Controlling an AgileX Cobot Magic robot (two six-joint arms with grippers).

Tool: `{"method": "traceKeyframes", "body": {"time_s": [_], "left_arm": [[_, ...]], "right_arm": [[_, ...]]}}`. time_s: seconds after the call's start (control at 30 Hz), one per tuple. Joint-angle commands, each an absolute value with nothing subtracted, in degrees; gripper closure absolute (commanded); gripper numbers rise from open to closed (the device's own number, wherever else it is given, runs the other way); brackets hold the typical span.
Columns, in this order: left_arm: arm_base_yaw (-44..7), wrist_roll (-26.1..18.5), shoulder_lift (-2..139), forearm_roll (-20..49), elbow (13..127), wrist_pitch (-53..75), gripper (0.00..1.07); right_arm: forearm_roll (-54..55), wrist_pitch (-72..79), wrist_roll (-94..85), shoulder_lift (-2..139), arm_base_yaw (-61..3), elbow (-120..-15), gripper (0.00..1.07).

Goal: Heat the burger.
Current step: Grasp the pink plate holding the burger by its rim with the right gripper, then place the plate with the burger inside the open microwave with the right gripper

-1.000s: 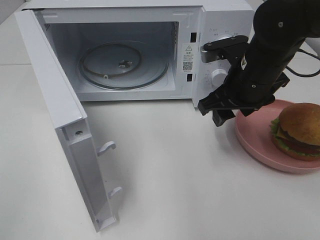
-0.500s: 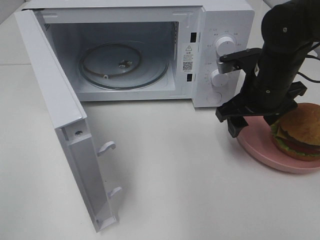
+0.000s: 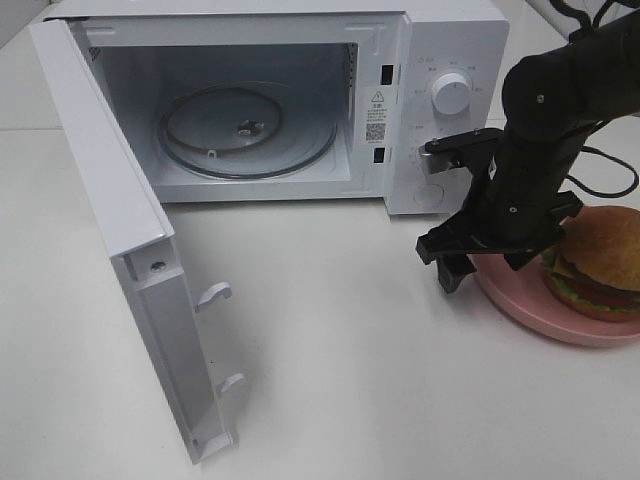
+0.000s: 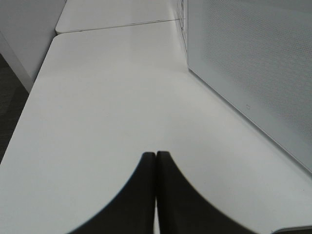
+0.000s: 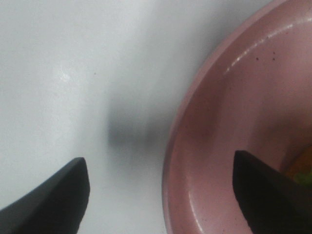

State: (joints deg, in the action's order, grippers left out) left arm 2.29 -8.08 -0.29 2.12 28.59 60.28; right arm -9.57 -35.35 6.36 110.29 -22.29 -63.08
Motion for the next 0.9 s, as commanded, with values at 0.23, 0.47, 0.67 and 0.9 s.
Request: {"method": "traceKeyframes", "body": {"time_s": [0.23,0.47,0.67,0.9], "left_arm": [[2.2,-8.2,-1.5,2.6,28.5,59.6,1.06],[2.2,-8.2,-1.5,2.6,28.5,59.6,1.06],[2.2,-8.2,-1.5,2.6,28.5,59.6,1.06],[2.2,-8.2,-1.5,2.6,28.5,59.6,1.06]], "right_arm": [[-13.3,-34.3,5.0,114.2,-22.0,-63.2,0.31],[-13.5,-34.3,4.2,115.3,-22.0,-63.2,0.44],[-13.6,-35.0,2.2,115.3,-22.0,-63.2,0.77],[-15.7,-36.3,2.1,115.3,-22.0,-63.2,1.07]]}}
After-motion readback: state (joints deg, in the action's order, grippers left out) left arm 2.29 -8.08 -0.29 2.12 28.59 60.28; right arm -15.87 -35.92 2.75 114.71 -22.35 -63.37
